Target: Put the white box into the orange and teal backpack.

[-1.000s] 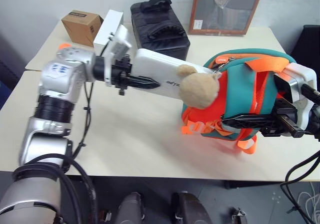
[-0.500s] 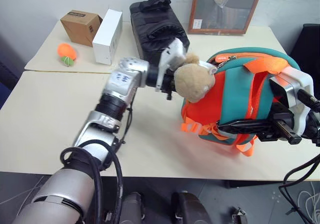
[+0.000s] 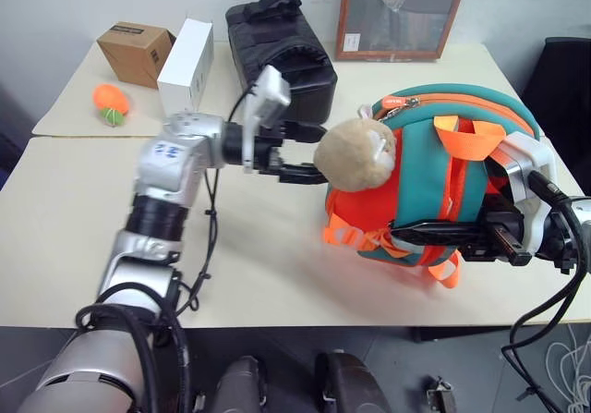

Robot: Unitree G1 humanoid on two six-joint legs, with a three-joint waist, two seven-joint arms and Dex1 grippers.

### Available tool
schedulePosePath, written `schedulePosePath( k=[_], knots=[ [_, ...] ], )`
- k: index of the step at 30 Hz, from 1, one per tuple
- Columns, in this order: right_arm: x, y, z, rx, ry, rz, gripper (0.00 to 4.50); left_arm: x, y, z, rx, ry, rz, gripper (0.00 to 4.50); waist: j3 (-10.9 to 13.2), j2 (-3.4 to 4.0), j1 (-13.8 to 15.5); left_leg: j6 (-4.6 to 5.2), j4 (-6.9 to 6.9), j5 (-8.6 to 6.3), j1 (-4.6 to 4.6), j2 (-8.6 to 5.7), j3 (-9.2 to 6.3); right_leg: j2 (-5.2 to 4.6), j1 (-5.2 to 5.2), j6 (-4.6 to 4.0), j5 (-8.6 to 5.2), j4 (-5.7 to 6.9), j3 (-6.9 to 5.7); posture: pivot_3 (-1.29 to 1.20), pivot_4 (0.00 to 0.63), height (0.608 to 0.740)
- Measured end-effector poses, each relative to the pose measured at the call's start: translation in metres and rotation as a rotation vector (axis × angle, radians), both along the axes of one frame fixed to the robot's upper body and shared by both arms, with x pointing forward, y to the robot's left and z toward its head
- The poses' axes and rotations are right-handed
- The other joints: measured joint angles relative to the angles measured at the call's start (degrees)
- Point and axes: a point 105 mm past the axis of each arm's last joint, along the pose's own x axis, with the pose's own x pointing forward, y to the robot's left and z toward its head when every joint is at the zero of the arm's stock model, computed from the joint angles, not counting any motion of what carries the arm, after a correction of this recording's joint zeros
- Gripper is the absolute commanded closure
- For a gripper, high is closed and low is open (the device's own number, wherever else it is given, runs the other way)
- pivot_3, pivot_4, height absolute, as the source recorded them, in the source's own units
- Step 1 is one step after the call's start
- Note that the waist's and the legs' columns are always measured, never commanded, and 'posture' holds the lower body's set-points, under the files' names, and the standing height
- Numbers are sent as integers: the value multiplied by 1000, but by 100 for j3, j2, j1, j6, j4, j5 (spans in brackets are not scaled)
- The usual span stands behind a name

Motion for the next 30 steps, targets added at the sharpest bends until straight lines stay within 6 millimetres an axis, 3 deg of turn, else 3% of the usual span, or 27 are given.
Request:
schedulePosePath(
  k=[3,6,10,19,27,30],
  knots=[
    [2,0,-4,-6,9,-14,4500,-16,20,15,-12,-22,14,22,0,0,0,2,0,1,1,-2,-1,-2,3,0,0,0,0,0,150,740],
    [4,-1,-4,1,6,-20,4500,-24,17,27,-37,-71,25,22,0,0,51,4,4,1,3,-5,-8,-3,15,2,1,-6,-5,0,150,740],
    [4,0,-4,7,-2,-22,4500,-27,-14,26,-85,-99,13,22,0,0,127,10,10,-3,6,-8,-8,-3,28,8,5,-15,-3,0,150,740],
    [6,-1,-6,7,3,-44,4500,-18,-67,-5,3,-137,-9,22,0,0,131,8,8,-1,11,-6,-4,3,28,8,5,-15,0,0,150,740],
    [10,-2,-9,0,-2,-81,4500,-7,-63,-9,20,-150,21,2331,0,0,132,9,8,-1,11,-5,-5,2,28,8,5,-15,-1,0,150,740],
    [11,-3,-11,1,1,-91,4500,-3,-54,-3,31,-160,33,2891,0,0,129,9,8,-1,11,-5,-4,3,28,8,4,-15,-1,0,150,740]
  ],
)
